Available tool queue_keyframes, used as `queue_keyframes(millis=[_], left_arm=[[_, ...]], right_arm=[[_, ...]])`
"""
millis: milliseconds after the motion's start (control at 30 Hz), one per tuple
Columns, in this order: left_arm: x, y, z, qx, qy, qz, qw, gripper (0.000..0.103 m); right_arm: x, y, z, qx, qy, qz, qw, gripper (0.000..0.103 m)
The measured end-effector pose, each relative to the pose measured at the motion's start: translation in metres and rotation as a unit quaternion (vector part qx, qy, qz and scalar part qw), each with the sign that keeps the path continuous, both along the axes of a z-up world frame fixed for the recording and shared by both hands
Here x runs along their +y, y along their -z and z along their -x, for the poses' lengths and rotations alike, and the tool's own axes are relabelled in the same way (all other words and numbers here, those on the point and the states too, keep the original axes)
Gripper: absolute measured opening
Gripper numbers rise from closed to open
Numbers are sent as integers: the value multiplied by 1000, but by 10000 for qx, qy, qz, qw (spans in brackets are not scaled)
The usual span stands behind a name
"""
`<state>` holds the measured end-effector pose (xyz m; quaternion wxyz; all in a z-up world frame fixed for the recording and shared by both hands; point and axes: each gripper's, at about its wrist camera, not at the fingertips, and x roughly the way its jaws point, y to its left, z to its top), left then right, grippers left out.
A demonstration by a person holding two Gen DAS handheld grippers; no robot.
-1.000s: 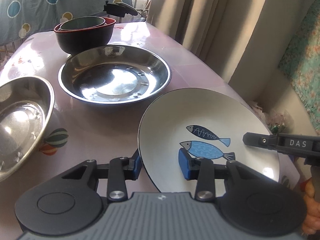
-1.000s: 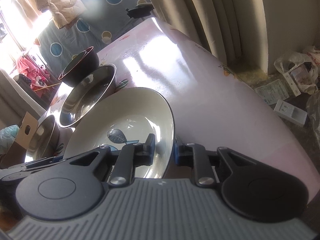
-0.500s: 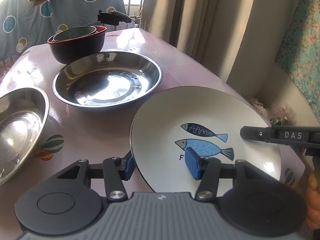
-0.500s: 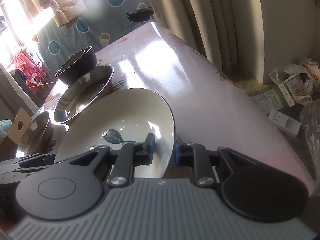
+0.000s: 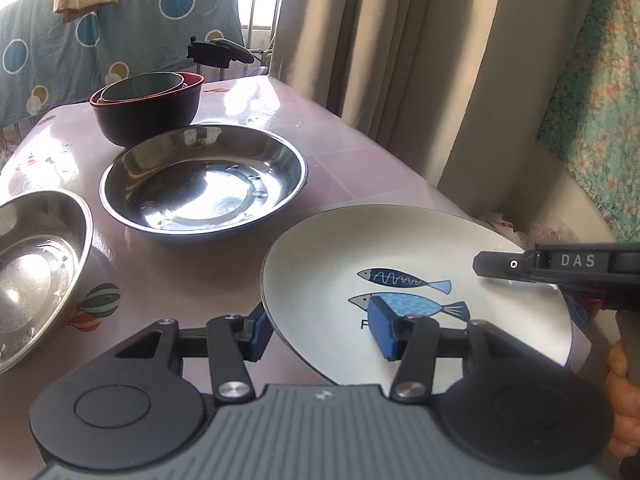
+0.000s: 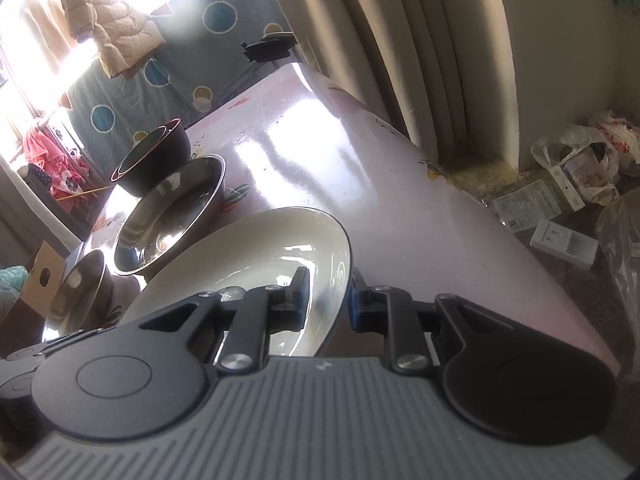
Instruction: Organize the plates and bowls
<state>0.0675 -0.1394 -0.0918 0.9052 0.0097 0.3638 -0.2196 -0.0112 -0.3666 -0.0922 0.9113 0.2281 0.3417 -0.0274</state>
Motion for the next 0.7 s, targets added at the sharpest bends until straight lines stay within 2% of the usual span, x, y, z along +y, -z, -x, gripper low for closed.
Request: queue_keyframes(millis=[300, 467, 700], left_arm=[[3, -12, -2, -21, -20, 250, 9997, 51], [5, -24, -4, -166, -53, 351, 9992, 51], [23, -44, -22, -270, -301, 494, 9980, 51]], right_arm=[[-2, -11, 7, -194, 26, 22, 9998, 19], [-6, -23, 8, -318, 57, -27, 9995, 19], [3, -43, -11, -533, -107, -7, 9985, 19]])
